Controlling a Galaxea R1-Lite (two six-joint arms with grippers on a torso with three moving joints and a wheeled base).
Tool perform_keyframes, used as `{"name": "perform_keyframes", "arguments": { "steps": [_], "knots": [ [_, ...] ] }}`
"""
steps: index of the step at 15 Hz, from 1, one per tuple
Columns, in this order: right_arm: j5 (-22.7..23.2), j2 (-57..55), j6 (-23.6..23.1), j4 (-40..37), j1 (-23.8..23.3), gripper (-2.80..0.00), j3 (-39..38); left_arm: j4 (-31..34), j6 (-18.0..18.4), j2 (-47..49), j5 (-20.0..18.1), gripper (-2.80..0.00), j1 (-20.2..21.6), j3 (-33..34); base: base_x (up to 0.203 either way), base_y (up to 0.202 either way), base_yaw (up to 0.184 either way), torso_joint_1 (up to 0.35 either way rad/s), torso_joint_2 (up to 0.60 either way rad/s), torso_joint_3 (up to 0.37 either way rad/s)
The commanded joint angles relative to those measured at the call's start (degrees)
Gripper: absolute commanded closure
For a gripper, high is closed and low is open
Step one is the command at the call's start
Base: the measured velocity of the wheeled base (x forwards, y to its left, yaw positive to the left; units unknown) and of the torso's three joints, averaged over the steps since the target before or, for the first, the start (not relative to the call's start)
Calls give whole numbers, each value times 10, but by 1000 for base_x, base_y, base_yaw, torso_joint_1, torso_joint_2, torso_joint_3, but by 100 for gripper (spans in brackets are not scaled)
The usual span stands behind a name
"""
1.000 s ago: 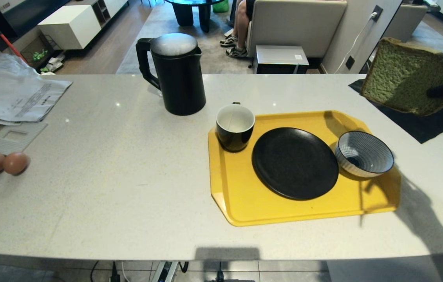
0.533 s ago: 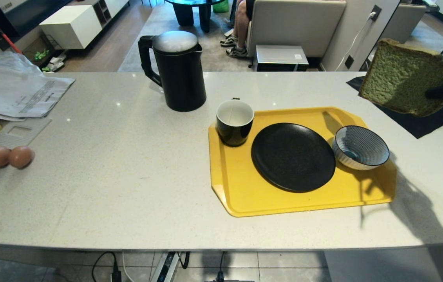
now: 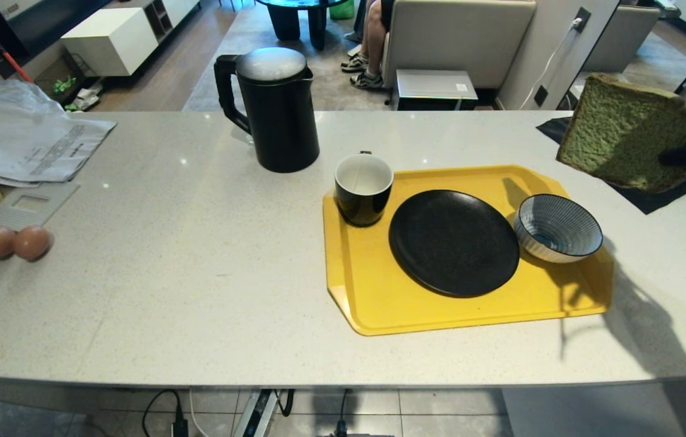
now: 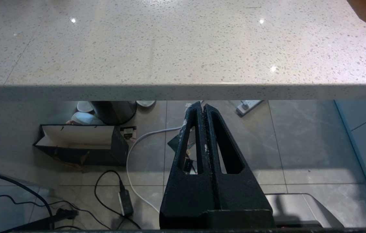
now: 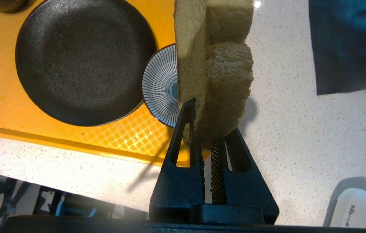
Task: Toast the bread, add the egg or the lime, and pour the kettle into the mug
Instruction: Put the bread slices in the toaster
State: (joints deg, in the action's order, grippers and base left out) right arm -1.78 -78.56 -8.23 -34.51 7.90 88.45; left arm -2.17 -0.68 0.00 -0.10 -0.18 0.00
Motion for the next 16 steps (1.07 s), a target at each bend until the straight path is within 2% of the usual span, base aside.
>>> {"name": "perform_keyframes", "arguments": {
  "steps": [1,16],
  "knots": [
    [-1,6,11,-2,0,0,-4,0,0,0,0,0,1,8,0,0,0,0,0,0],
    [0,62,13,-3,-10,0,-15,0,0,0,0,0,0,8,0,0,0,0,0,0]
  ]
}}
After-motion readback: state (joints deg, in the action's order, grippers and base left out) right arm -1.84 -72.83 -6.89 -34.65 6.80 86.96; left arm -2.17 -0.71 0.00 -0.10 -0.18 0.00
